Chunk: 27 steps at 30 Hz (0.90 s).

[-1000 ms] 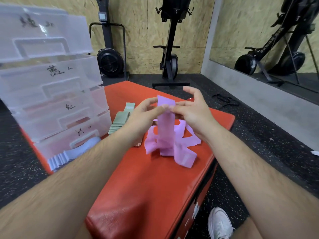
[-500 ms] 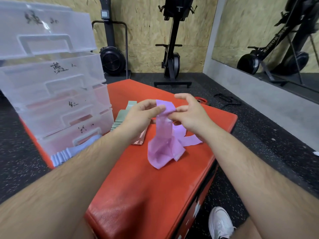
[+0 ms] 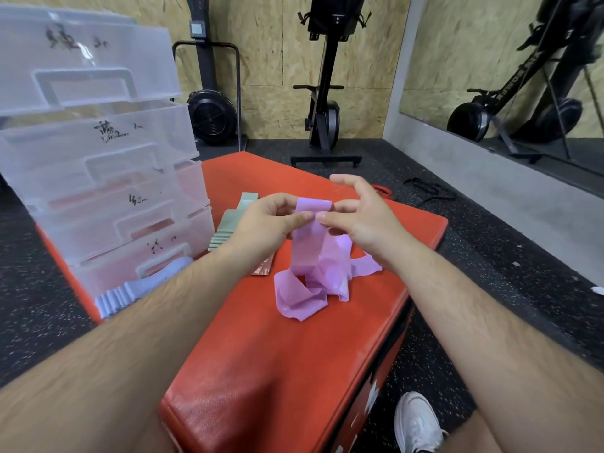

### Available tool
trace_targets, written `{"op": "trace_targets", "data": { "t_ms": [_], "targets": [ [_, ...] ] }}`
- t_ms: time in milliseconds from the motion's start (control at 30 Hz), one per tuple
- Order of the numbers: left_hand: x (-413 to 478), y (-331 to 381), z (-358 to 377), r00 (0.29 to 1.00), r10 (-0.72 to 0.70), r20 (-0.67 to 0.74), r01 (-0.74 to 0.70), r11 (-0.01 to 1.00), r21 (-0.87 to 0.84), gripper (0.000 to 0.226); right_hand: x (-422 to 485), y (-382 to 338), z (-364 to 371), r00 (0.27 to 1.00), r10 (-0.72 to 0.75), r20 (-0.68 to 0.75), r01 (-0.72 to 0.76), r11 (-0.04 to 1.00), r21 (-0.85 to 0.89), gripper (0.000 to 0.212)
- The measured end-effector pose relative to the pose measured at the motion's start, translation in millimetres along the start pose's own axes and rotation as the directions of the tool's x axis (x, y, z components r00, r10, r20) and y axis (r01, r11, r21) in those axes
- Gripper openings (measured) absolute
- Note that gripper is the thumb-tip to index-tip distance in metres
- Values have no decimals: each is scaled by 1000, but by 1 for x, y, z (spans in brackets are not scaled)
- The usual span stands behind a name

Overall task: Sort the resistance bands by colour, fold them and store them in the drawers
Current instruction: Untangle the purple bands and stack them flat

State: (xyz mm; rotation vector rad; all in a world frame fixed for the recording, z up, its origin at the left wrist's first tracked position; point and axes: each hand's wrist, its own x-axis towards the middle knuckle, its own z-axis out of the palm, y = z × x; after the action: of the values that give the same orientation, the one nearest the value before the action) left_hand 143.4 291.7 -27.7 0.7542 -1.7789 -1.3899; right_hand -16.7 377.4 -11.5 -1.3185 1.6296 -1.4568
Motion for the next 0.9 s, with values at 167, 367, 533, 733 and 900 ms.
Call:
{"op": "trace_targets", "data": {
  "t_ms": [167,367,533,733,900],
  "targets": [
    [0,1,3,998,-7,-67,5,1000,-30,8,0,-4,1,999,-50,-11,50,998,-40,39],
    [-2,2,1,999,44,-25,-46,996,-71,19,0,-3,2,999,-30,17,30,999,-37,50],
    [1,2,-3,997,67,-40,-71,990,-119,34,-2,1,7,998,59,39,-54,991,-123,63],
    [-4,-7,-3,998,-43,43,35,983,178,20,5,-8,5,992,-4,-127,32,975,220,50],
    [-2,-7,-1,999,-6,-50,12,990,138,9,5,0,-2,997,80,12,-81,996,49,47]
  ]
}}
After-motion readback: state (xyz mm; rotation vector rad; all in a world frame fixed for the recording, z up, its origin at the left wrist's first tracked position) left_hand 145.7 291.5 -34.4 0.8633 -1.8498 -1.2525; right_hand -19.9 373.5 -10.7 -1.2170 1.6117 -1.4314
